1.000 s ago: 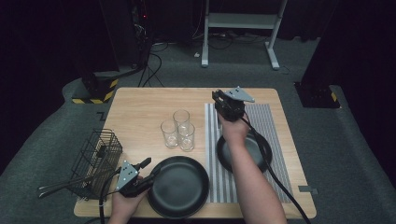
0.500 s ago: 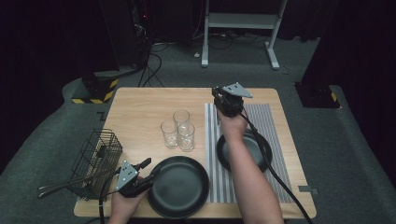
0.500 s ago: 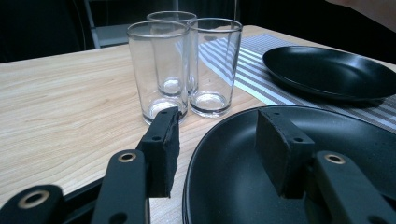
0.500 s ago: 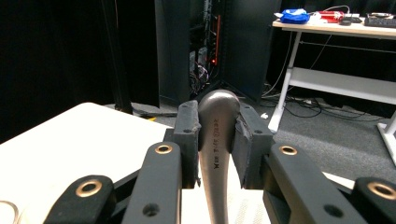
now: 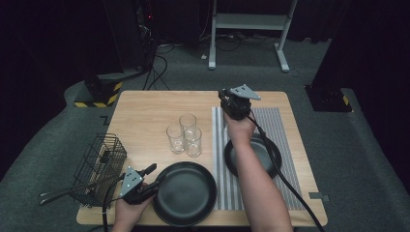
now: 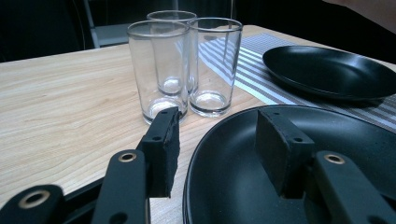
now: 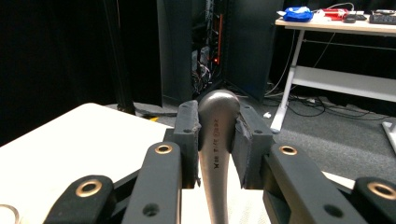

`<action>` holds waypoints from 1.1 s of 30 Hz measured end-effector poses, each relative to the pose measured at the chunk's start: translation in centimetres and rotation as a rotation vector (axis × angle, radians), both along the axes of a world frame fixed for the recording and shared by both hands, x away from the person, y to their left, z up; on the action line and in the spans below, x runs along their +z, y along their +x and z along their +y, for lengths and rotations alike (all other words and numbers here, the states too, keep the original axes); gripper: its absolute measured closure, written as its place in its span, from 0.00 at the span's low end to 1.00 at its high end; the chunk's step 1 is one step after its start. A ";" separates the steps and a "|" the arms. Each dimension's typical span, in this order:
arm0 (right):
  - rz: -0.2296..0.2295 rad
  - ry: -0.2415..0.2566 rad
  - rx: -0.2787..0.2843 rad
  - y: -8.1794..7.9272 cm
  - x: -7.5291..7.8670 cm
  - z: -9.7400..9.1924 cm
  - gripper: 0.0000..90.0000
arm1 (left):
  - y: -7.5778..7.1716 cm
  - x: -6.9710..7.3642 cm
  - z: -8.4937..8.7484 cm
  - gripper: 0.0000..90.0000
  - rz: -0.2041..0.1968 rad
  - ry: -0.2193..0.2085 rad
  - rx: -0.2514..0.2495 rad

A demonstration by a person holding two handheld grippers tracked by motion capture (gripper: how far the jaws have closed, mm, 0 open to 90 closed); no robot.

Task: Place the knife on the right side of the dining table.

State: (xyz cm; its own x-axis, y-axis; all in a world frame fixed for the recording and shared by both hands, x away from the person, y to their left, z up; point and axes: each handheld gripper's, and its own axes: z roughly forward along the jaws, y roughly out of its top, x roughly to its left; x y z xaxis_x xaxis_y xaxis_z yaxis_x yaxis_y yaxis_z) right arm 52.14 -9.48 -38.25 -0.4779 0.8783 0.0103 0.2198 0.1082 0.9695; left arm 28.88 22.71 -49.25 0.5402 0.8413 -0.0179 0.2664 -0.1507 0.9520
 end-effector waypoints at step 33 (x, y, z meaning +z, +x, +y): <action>0.048 0.085 -0.054 -1.4 -0.5 -5.6 0.79 | 0.0 -0.1 -0.3 0.56 0.020 -0.006 -0.020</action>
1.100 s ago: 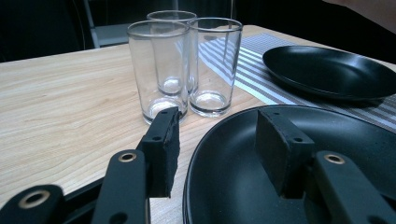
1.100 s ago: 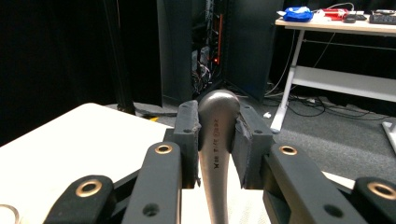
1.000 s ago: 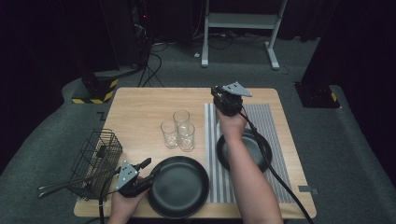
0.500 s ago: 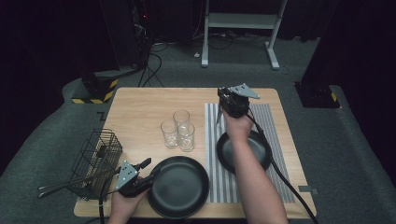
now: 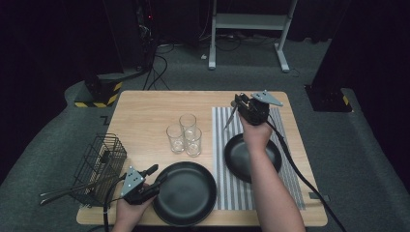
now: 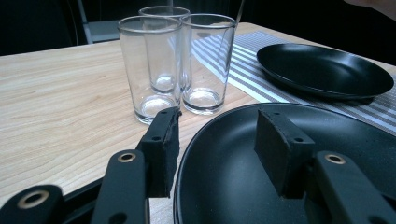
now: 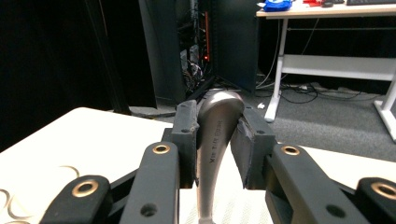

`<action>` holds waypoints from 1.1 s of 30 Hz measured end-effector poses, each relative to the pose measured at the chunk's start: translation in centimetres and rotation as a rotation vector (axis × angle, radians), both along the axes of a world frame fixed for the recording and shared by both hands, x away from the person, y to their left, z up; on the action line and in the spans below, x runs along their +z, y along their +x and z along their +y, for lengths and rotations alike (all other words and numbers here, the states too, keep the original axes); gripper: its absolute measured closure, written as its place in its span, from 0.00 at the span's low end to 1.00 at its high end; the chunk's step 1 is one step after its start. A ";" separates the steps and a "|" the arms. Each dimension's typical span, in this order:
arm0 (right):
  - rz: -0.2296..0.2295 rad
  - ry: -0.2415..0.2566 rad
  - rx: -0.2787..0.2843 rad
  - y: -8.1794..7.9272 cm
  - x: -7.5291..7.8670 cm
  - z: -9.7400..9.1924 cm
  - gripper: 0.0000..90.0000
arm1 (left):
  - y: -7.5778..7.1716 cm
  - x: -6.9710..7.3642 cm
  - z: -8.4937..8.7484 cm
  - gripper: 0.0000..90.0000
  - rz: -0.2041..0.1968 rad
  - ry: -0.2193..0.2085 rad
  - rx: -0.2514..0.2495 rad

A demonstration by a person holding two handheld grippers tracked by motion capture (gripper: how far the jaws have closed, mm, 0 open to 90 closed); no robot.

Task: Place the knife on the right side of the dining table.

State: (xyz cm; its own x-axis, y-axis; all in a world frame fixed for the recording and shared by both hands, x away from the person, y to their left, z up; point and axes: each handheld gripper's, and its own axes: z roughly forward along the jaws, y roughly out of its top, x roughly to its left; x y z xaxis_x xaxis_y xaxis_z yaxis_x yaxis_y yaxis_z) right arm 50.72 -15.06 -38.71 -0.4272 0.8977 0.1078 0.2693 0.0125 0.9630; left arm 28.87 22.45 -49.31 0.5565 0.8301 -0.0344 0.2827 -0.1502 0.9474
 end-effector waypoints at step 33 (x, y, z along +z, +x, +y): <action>0.042 -0.005 -0.099 0.2 -1.2 -4.2 0.85 | 0.1 -0.3 0.3 0.56 0.012 -0.001 0.016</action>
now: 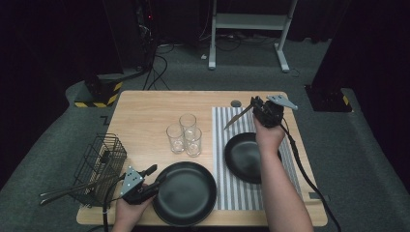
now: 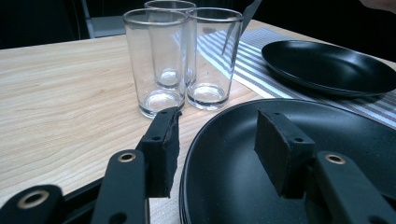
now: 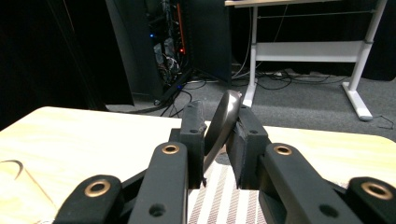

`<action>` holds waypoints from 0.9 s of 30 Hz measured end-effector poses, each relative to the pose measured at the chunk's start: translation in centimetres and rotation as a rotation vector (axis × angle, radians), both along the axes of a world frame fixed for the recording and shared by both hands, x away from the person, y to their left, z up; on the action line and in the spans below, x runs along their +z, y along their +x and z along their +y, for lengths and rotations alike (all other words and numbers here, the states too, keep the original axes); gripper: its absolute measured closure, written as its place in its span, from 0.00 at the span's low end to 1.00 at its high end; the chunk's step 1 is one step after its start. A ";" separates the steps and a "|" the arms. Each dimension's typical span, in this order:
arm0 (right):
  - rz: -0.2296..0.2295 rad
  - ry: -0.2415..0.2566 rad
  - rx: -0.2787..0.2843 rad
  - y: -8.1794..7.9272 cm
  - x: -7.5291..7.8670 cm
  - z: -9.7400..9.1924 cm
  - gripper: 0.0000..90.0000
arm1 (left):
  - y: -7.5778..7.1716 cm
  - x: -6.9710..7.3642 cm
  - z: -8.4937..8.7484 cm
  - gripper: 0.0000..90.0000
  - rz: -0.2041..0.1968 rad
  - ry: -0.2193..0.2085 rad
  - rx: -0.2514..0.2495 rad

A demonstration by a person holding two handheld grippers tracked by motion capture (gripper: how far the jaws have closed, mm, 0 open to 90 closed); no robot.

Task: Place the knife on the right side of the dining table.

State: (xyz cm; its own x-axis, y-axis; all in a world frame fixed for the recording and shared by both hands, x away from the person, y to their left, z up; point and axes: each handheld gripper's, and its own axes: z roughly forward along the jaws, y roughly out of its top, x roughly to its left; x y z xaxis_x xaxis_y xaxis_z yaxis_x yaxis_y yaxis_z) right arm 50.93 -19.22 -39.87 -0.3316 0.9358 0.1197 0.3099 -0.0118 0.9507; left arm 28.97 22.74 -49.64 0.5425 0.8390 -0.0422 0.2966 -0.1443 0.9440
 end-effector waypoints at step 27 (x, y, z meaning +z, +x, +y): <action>0.062 0.074 -0.043 0.2 -2.4 -4.1 0.80 | -0.1 -0.6 -0.1 0.56 -0.014 0.038 0.030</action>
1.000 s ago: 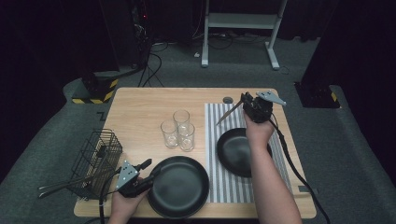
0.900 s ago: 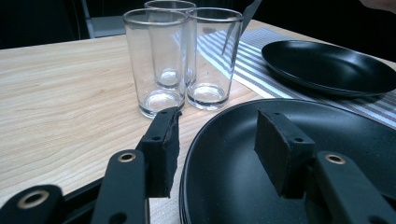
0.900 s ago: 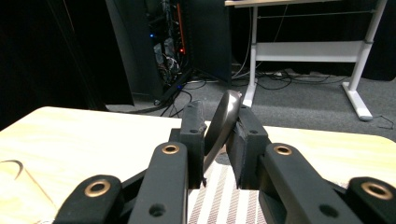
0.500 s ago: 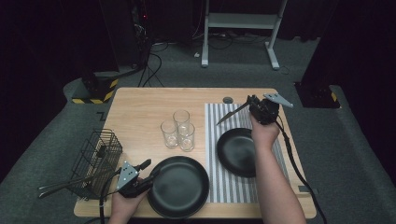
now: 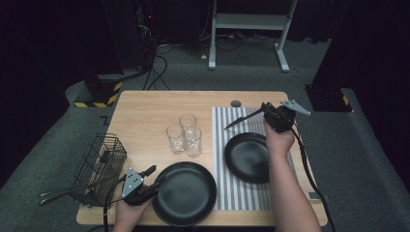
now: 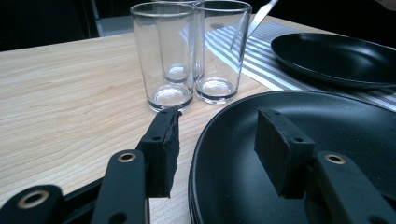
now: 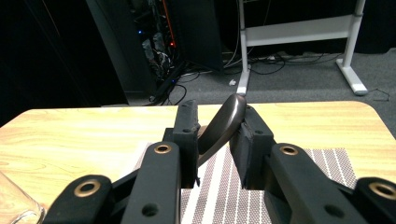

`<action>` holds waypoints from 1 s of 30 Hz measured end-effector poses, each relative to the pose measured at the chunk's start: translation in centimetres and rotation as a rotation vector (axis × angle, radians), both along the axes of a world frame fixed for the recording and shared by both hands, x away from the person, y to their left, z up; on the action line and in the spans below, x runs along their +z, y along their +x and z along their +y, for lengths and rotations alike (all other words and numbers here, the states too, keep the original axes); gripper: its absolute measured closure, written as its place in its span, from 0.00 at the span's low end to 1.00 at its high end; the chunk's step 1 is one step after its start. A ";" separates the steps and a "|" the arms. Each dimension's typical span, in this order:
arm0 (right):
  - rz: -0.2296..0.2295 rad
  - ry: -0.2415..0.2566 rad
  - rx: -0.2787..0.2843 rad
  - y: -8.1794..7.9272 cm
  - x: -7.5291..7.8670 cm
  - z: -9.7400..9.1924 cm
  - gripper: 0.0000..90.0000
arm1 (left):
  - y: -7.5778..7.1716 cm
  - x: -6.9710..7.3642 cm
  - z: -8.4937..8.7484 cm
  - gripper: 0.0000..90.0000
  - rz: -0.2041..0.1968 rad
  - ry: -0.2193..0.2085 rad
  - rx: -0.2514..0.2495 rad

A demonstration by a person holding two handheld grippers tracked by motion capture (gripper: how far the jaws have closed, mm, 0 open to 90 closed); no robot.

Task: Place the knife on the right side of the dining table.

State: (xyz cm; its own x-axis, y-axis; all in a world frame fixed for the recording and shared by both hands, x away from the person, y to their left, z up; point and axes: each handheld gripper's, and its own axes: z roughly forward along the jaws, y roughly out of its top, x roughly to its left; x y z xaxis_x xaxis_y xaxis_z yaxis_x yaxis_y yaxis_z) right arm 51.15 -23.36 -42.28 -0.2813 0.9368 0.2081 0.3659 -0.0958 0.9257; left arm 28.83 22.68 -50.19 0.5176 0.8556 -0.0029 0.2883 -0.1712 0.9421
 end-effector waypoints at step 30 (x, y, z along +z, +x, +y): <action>0.049 0.084 -0.002 0.2 -3.0 -3.5 0.76 | -0.9 0.6 -0.4 0.56 0.009 0.053 0.068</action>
State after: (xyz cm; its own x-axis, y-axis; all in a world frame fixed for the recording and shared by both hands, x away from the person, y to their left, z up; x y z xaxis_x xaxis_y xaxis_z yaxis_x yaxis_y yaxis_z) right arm 51.37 -26.89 -45.24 -0.2671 0.9158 0.2999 0.4106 -0.1734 0.8952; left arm 27.91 22.31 -49.62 0.4582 0.8880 0.0393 0.3092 -0.2007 0.9296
